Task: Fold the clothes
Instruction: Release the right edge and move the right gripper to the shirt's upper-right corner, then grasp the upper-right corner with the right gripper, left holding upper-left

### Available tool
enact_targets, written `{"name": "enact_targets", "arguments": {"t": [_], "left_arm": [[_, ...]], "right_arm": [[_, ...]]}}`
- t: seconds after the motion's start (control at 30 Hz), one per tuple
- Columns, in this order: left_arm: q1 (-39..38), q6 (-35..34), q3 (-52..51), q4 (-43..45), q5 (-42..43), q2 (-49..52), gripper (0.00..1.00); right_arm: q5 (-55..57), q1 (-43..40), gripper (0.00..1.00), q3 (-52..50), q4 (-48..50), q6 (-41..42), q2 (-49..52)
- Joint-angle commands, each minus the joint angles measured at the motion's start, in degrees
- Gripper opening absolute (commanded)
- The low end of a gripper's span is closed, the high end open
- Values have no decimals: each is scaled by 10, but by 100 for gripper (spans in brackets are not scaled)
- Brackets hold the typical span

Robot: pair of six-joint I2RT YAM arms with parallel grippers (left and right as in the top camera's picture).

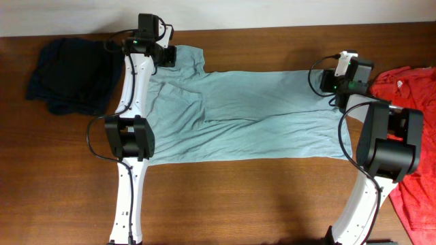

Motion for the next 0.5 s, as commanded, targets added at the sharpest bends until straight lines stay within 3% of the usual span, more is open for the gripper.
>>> {"name": "enact_targets", "arguments": {"t": [0.0, 0.13, 0.23, 0.47], "left_arm": [[-1, -1, 14, -2, -4, 14, 2], [-1, -1, 14, -3, -4, 14, 2], [-1, -1, 14, -3, -4, 14, 2], [-1, -1, 14, -4, -4, 14, 2]], "right_arm": [[-8, 4, 60, 8, -7, 5, 21], [-36, 4, 60, 12, -21, 4, 24], [-56, 4, 62, 43, -90, 3, 24], [-47, 4, 51, 139, -250, 3, 24]]}}
